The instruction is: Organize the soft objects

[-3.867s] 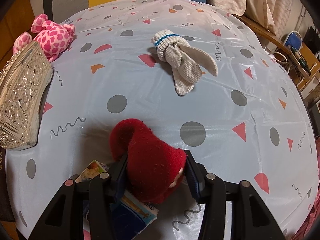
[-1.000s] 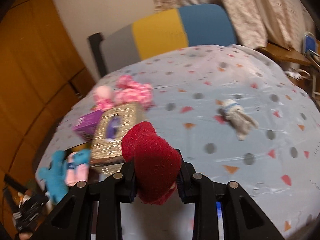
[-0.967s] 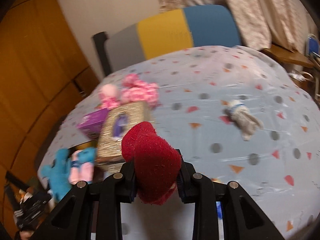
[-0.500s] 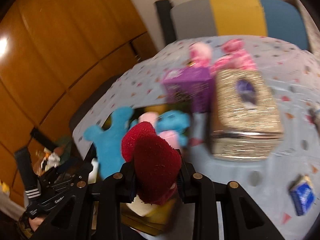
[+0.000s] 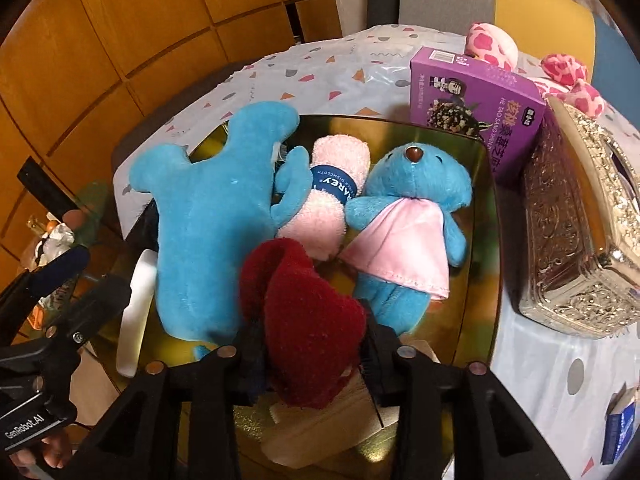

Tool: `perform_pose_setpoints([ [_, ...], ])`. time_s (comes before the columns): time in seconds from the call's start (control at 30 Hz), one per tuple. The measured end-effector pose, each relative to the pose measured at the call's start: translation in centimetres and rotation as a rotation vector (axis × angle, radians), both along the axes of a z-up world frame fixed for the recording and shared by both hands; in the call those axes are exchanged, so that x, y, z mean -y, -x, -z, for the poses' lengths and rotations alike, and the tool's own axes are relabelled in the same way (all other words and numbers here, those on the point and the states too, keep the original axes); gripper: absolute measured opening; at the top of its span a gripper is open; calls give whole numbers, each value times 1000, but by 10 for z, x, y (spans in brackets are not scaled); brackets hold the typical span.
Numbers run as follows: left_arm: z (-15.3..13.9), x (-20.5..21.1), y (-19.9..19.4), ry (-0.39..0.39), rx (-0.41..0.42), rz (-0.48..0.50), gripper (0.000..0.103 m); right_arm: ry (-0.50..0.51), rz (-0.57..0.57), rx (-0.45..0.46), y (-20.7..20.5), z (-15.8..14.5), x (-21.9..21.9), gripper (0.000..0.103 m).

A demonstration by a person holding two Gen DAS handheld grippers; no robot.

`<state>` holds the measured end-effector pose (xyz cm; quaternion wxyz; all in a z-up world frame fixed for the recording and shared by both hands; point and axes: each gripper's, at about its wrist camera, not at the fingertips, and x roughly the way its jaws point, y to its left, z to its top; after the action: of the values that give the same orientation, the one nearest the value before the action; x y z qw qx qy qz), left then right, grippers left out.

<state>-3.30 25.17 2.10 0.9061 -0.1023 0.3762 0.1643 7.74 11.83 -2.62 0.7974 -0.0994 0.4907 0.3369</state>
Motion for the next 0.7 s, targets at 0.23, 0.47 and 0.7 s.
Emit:
perform_pose_setpoints([
  [0.23,-1,3,0,-2,2,5,78,-48,19,8,1,-18,14,47],
  [0.47,-5,9,2,-12,7,19,78,-103,57,66,6,-43,35,53],
  [0.7,-10,20,1,-29,9,44,78,-144,129,113,1,-64,72,53],
])
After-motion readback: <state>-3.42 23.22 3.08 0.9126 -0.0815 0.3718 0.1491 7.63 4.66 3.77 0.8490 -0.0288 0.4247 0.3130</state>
